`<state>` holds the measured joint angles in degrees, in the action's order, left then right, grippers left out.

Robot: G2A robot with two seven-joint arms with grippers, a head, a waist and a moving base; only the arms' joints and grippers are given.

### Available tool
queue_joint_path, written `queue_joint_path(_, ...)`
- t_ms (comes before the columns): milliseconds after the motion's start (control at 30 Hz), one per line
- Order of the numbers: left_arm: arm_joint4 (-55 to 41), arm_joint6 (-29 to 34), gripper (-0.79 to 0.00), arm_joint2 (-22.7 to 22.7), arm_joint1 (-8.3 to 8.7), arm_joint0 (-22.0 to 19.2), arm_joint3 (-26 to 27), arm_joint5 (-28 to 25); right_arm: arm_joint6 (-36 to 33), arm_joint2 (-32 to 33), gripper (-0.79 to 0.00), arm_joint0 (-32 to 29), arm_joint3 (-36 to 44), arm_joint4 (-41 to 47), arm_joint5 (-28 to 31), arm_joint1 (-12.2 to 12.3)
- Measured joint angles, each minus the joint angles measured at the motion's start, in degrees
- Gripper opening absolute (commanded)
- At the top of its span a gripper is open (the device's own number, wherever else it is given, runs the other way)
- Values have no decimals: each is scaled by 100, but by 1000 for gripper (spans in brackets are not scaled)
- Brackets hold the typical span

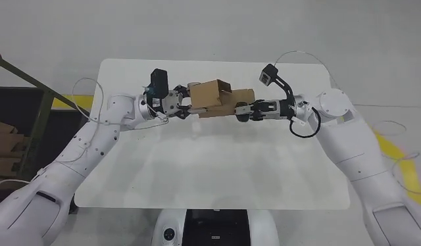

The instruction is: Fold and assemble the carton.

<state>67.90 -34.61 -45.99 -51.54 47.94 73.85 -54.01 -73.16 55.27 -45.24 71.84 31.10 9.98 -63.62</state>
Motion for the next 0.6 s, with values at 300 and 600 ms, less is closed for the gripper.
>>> queue_joint_path(300,-32,41,-489,-17,-96,34,39,-224,-15,-256,-785,284,-265,100,115,-144)
queue_joint_path(600,-8,137,-489,-17,-199,5,7,-398,-152,-541,-785,580,-493,193,272,-311)
